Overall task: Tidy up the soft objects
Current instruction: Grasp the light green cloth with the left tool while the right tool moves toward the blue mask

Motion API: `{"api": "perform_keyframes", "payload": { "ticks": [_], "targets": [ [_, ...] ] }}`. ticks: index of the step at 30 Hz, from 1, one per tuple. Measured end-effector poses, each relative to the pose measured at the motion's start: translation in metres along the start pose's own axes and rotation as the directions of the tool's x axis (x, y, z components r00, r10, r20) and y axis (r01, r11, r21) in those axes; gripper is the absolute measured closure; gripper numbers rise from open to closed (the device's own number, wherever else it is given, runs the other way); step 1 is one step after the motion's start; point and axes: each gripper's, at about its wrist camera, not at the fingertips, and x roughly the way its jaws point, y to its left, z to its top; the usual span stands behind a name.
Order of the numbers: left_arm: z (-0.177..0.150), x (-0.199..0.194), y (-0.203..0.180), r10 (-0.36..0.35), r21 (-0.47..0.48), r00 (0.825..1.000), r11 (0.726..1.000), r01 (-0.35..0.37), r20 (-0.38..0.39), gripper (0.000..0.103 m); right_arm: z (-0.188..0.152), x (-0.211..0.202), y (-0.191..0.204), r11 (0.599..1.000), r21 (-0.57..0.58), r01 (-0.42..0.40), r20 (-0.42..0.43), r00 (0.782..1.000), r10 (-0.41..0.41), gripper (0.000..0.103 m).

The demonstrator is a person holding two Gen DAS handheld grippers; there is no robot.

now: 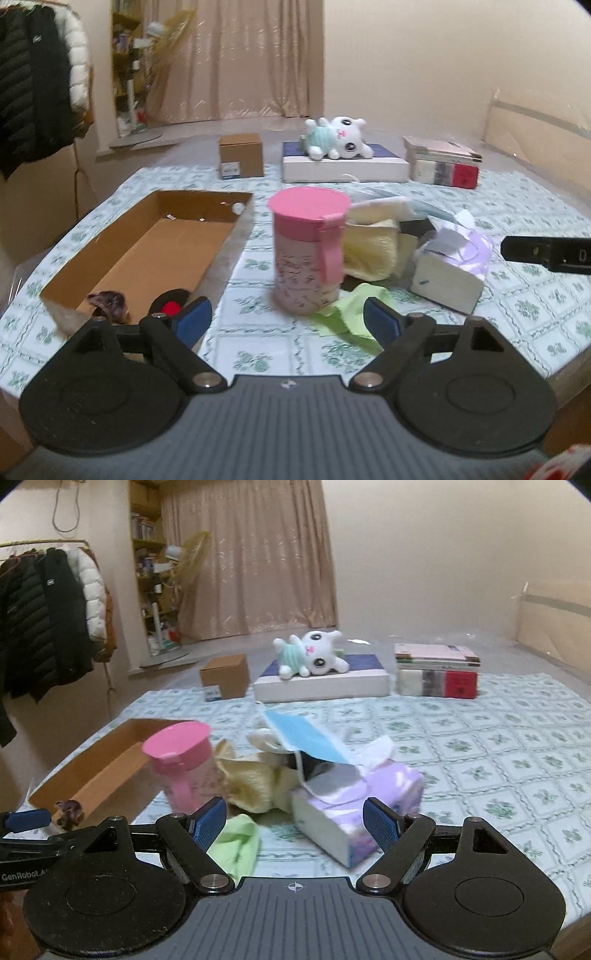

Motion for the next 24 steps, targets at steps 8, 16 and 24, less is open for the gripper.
{"api": "perform_keyframes", "payload": {
  "ticks": [8,16,24],
  "targets": [
    [0.001,0.017,-0.021,-0.037,0.043,0.999,0.998,0.038,-0.019,0.016,-0.005,0.001,-0.025,0.999,0.033,0.025,0.001,1.000,-0.025,0.022],
    [-0.001,0.039,-0.042,-0.063,0.075,0.997,0.995,0.066,-0.042,0.016,-0.007,0.009,-0.041,0.998,0.052,0.046,-0.017,0.999,-0.045,0.022],
    [-0.006,0.069,-0.058,-0.069,0.110,0.996,0.991,0.076,-0.063,0.017,-0.009,0.024,-0.054,0.997,0.058,0.054,-0.033,0.998,-0.052,0.022]
  ]
}}
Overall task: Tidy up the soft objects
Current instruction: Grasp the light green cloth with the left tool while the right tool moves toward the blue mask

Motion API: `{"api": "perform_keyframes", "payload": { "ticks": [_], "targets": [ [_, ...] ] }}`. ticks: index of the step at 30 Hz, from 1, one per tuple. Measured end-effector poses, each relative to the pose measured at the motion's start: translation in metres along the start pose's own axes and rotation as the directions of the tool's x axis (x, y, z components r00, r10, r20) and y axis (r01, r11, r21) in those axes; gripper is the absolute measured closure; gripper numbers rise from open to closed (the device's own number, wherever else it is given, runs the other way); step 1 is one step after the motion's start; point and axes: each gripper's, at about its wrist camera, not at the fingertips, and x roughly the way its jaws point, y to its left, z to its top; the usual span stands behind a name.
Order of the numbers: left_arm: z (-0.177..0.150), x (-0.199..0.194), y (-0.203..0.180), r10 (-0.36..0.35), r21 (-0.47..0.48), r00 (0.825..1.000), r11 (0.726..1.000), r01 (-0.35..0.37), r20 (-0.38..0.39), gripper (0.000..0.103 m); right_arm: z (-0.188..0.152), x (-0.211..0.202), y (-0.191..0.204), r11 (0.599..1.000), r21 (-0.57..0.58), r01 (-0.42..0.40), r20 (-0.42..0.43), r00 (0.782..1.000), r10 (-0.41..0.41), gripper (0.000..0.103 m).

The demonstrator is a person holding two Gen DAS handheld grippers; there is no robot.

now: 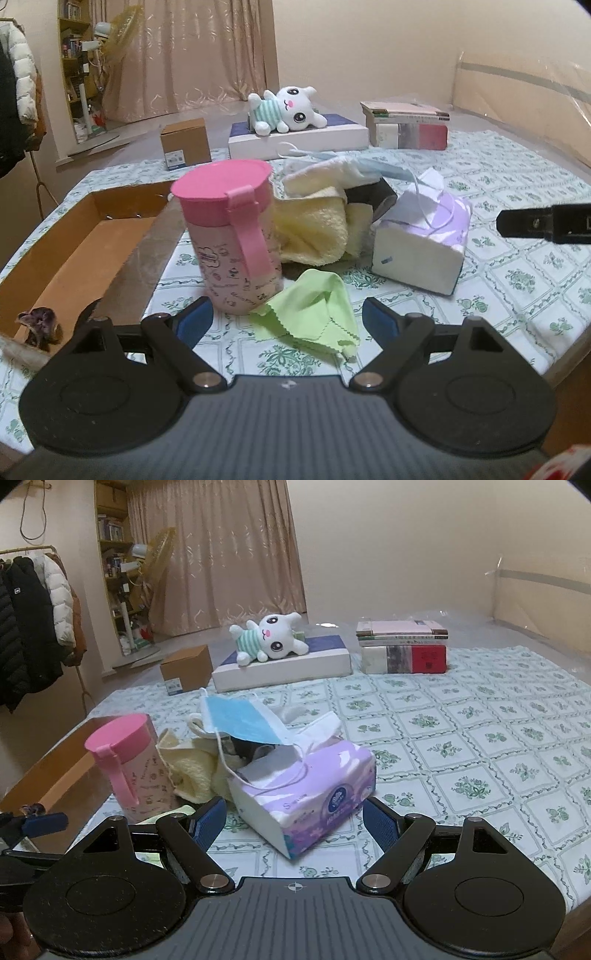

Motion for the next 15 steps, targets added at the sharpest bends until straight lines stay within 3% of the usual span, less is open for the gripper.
{"api": "perform_keyframes", "payload": {
  "ticks": [15],
  "targets": [
    [-0.007,0.066,-0.021,-0.018,0.038,0.998,0.999,0.021,-0.065,0.020,-0.002,0.040,-0.016,1.000,-0.002,0.000,-0.039,0.999,0.000,0.022]
  ]
}}
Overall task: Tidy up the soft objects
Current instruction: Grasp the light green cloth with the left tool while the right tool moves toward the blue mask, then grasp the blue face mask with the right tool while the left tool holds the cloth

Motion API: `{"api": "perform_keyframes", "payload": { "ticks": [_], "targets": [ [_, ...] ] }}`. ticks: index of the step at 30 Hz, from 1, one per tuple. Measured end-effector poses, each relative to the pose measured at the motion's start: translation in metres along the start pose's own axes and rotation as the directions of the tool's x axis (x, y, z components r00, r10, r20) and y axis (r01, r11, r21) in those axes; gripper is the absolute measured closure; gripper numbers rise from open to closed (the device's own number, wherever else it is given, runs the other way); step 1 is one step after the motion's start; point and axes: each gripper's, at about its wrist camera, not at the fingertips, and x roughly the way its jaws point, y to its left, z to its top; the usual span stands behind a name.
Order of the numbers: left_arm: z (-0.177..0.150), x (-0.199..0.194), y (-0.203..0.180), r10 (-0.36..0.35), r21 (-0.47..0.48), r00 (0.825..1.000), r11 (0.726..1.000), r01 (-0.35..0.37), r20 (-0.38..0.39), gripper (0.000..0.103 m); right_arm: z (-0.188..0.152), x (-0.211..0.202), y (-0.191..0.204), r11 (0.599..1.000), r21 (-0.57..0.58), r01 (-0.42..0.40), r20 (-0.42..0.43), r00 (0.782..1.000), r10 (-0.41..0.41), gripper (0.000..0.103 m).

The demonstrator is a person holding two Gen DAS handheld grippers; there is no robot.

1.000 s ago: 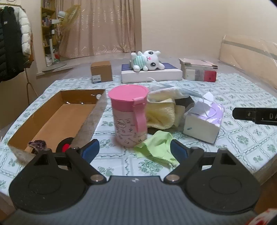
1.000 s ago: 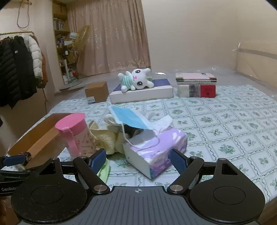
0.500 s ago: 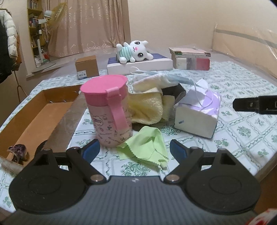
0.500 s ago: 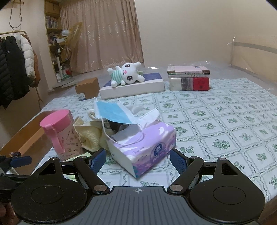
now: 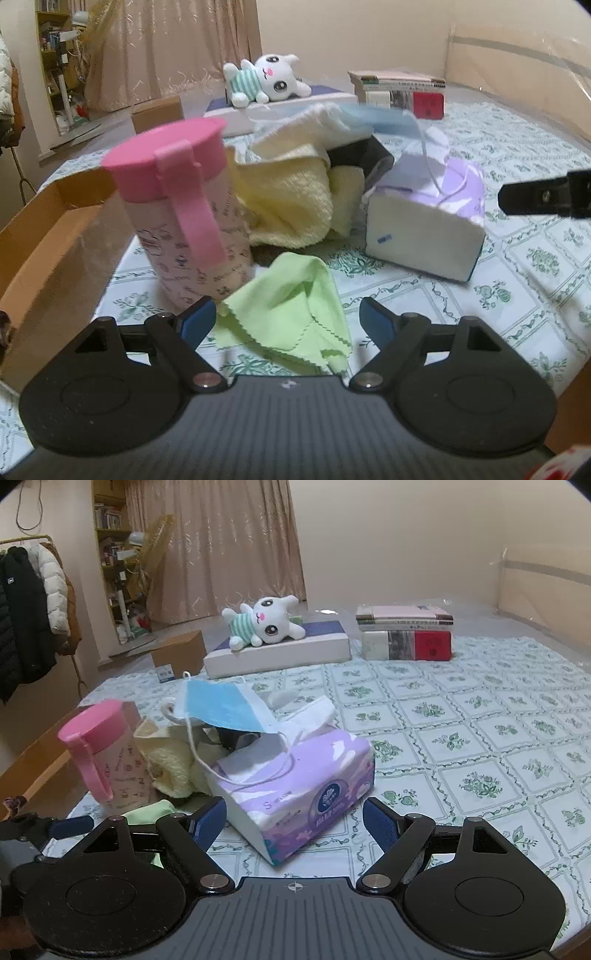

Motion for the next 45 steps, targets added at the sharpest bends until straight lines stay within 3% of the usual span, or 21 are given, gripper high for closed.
{"api": "perform_keyframes", "payload": {
  "ticks": [4,13,18,22,30,39,45],
  "targets": [
    [-0.001,0.014,-0.005,-0.006,0.008,1.000,1.000,0.006,-0.013,0.021,0.000,0.008,-0.004,1.000,0.004,0.009,-0.011,1.000,-0.009,0.022],
    [-0.003,0.036,-0.013,0.001,0.048,1.000,0.999,0.000,-0.026,0.036,-0.002,0.018,-0.009,1.000,0.011,0.017,-0.028,0.999,-0.017,0.022],
    [-0.003,0.034,-0.011,-0.015,0.049,0.999,0.999,0.016,-0.029,0.053,-0.001,0.019,-0.007,1.000,0.008,0.012,-0.029,1.000,-0.012,0.022],
    [-0.004,0.032,-0.008,-0.025,0.036,0.999,0.999,0.027,-0.040,0.062,0.000,0.016,-0.004,1.000,0.003,0.009,-0.022,1.000,-0.009,0.022],
    [-0.006,0.024,0.003,-0.051,0.006,0.996,0.999,0.051,-0.074,0.094,0.005,0.007,0.001,1.000,-0.002,0.003,0.003,1.000,-0.003,0.022],
    [0.004,-0.021,0.016,-0.100,-0.033,0.995,0.994,0.100,-0.022,0.095,0.025,0.004,0.027,0.996,-0.069,-0.063,0.056,0.996,0.066,0.022],
    [0.018,-0.043,0.024,-0.114,-0.055,0.993,0.992,0.116,0.029,0.095,0.041,0.016,0.059,0.967,-0.237,-0.090,0.079,0.991,0.112,0.023]
  ]
}}
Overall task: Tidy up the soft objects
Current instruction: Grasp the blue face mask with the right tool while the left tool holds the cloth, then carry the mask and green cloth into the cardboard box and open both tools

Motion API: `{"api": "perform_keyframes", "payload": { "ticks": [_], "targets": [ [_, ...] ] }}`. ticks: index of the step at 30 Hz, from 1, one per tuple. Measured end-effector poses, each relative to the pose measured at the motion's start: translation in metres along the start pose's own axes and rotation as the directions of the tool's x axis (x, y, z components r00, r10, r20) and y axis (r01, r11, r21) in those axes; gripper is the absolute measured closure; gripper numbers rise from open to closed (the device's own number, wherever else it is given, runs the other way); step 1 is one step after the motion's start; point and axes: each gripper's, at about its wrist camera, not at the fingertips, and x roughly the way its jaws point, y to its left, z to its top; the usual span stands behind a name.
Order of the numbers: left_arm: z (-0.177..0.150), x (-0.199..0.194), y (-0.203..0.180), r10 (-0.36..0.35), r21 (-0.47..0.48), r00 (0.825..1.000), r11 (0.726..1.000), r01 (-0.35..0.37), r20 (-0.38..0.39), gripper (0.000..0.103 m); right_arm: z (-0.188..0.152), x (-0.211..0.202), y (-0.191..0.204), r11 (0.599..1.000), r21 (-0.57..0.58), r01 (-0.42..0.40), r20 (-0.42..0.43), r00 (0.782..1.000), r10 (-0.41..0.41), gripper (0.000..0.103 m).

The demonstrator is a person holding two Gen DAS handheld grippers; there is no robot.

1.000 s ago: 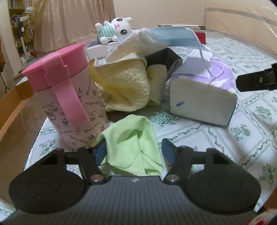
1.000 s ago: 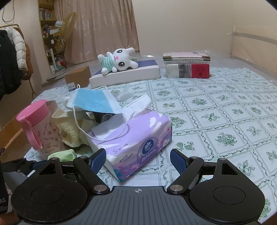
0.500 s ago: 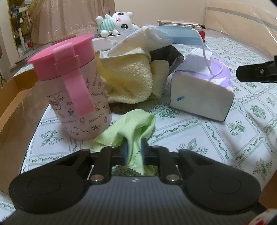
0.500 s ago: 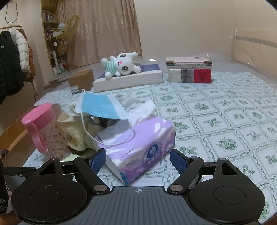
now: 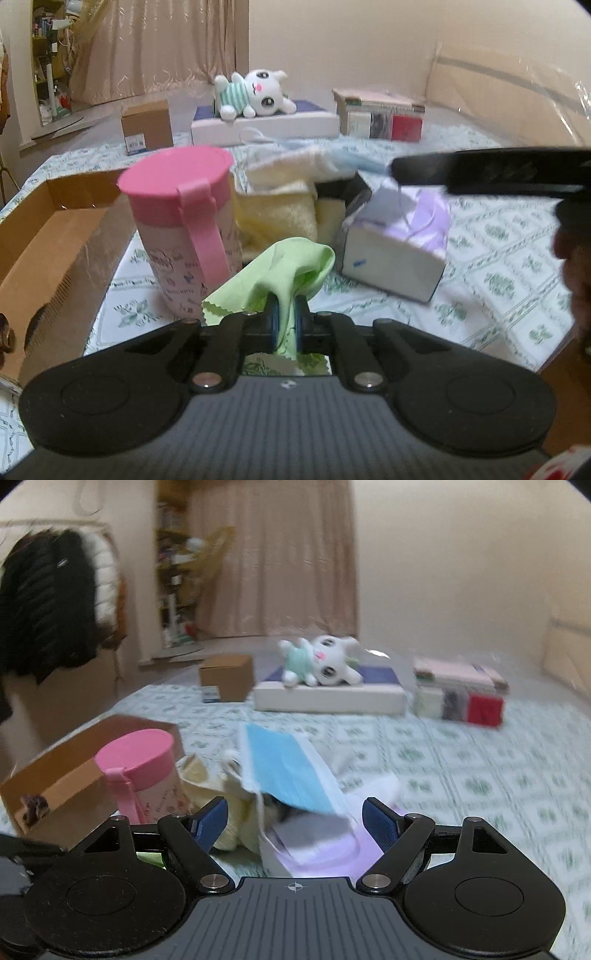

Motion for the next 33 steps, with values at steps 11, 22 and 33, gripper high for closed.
{"api": "perform_keyframes", "payload": {
  "ticks": [11,22,33],
  "targets": [
    [0.003,-0.008,0.009,-0.026,-0.038,1.000,0.999,0.026,-0.002,0.095,-0.003,0.060,0.029,0.925,-0.381,0.003,-0.116,0.992,-0.051,0.060],
    [0.002,-0.013,0.008,-0.023,-0.044,1.000,0.999,0.023,0.004,0.095,-0.003,0.039,0.020,0.923,-0.374,0.088,-0.043,0.993,-0.112,0.101],
    [0.006,-0.047,0.011,-0.004,-0.055,0.998,0.998,0.007,0.055,0.095,0.024,-0.032,0.008,0.981,-0.174,0.081,0.040,0.996,-0.075,0.102]
  ]
}}
